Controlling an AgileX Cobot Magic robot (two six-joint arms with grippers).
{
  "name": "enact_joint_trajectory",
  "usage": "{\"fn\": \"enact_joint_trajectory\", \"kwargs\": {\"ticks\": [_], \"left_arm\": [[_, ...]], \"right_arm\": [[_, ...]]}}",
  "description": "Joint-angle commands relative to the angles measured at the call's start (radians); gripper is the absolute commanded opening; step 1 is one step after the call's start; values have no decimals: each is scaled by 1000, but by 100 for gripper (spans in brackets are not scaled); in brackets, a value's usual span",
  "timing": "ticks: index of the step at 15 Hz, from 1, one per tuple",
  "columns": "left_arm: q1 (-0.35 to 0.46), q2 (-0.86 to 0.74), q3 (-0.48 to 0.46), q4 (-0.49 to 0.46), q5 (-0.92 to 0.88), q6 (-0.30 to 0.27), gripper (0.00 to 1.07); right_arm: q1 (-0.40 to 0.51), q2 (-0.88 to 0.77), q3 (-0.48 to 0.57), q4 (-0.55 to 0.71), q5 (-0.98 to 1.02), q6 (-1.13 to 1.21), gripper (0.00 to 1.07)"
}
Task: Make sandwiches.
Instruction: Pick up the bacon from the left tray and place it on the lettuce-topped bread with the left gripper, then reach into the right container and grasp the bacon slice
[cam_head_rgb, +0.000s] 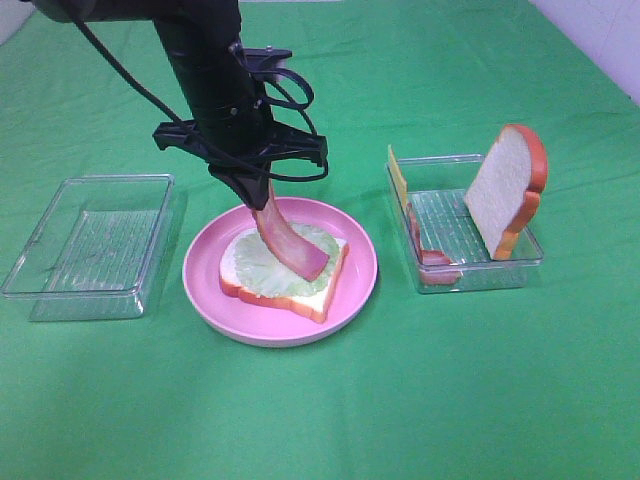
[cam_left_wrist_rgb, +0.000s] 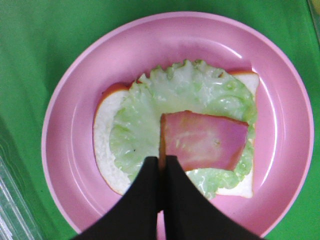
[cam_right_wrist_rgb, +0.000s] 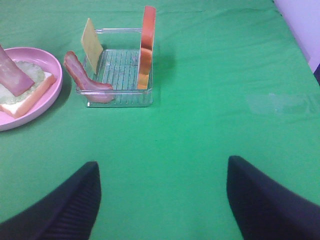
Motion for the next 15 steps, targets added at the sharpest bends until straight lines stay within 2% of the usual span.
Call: {"fn": "enact_joint_trajectory", "kwargs": {"ticks": [1,2,3,5,7,11,12,14,15], "left_arm": [[-2,12,-3,-6,16,-17,10],[-2,15,-3,-6,20,-17,14],[-2,18,-3,-6,24,-17,25],[-2,20,-3,-6,27,-17,56],[-2,19,-3,15,28,-15,77],[-2,17,-47,90,101,-7,77],[-2,17,-112,154,190,9,77],[-2,3,-184,198,251,47,76],[-2,-75,-214,203,249,52,76]], "right_arm": [[-4,-12,4,-5,-10,-13,68],[-4,-12,4,-5,-10,-13,68],[-4,-12,4,-5,-10,-13,68],[-4,-12,4,-5,-10,-13,68],[-4,-12,4,-5,-10,-13,68],[-4,-12,4,-5,-10,-13,68],[-4,-12,4,-5,-10,-13,68],[-4,-12,4,-5,-10,-13,68],[-4,-12,4,-1,-10,-13,68]]}}
